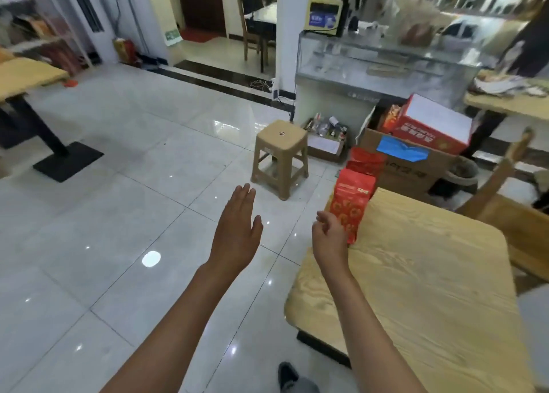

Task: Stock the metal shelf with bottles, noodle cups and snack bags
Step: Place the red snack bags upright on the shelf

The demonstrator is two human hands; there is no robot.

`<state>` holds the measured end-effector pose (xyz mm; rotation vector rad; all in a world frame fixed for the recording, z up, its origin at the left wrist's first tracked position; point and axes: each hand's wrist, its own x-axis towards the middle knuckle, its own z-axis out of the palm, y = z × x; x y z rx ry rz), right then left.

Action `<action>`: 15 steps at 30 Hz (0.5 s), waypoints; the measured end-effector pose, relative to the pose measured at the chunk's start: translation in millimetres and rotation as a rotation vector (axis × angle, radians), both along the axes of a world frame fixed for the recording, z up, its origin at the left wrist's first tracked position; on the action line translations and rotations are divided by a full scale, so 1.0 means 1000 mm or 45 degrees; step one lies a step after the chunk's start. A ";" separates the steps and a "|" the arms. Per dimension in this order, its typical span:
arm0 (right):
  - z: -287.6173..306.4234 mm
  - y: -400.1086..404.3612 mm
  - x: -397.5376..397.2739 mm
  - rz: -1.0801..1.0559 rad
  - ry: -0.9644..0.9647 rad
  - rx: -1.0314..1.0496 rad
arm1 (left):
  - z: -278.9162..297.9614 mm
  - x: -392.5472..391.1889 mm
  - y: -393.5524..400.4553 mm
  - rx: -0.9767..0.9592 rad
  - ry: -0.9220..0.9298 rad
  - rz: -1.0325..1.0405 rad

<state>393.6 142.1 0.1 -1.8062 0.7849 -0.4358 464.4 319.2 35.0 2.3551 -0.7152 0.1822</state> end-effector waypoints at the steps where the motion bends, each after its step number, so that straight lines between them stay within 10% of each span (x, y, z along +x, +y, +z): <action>1: -0.008 -0.021 0.001 -0.067 0.020 0.042 | -0.005 0.002 -0.018 -0.004 0.028 -0.023; 15: -0.118 -0.186 0.054 -0.357 0.367 0.489 | -0.050 0.039 -0.134 0.058 0.314 0.001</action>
